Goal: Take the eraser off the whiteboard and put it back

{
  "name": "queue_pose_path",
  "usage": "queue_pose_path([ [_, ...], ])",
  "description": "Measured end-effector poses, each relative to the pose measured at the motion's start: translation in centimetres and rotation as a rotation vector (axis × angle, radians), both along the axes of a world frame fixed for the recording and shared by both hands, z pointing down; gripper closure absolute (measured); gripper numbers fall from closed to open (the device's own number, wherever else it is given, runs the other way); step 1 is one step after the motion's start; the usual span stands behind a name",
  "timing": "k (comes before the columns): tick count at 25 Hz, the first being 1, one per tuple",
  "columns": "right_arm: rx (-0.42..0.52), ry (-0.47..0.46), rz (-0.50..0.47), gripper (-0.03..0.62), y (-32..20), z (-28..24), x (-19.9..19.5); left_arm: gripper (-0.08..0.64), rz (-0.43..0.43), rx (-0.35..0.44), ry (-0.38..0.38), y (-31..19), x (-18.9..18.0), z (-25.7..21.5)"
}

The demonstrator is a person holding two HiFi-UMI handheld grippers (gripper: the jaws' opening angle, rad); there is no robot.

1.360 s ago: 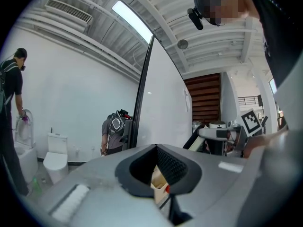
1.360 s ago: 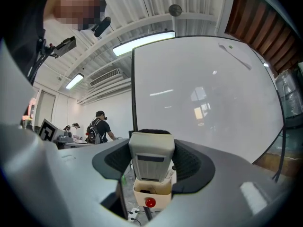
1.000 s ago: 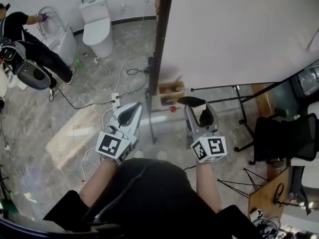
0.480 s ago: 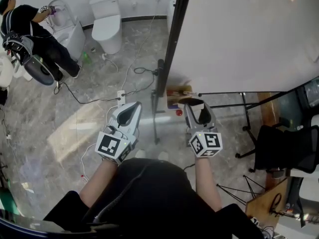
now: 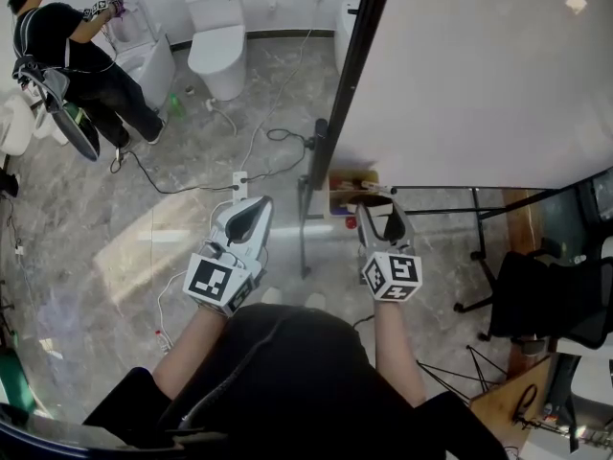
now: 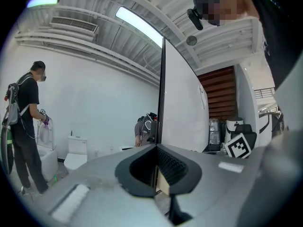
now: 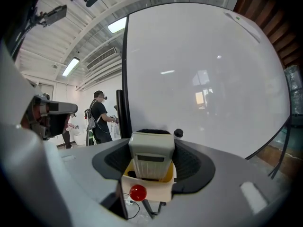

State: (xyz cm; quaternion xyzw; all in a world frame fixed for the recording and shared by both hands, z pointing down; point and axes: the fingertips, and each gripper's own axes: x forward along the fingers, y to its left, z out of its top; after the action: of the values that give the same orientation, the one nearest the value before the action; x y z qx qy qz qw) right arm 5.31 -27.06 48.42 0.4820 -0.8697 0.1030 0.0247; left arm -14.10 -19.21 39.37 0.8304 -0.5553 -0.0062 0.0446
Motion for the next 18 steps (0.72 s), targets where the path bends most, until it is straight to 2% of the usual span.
queue_pose_path([
  [18,-0.039,0.089,0.037,0.318,-0.9,2.7,0.1,0.554,-0.005,-0.001,-0.002,-0.6,-0.2,0.0],
])
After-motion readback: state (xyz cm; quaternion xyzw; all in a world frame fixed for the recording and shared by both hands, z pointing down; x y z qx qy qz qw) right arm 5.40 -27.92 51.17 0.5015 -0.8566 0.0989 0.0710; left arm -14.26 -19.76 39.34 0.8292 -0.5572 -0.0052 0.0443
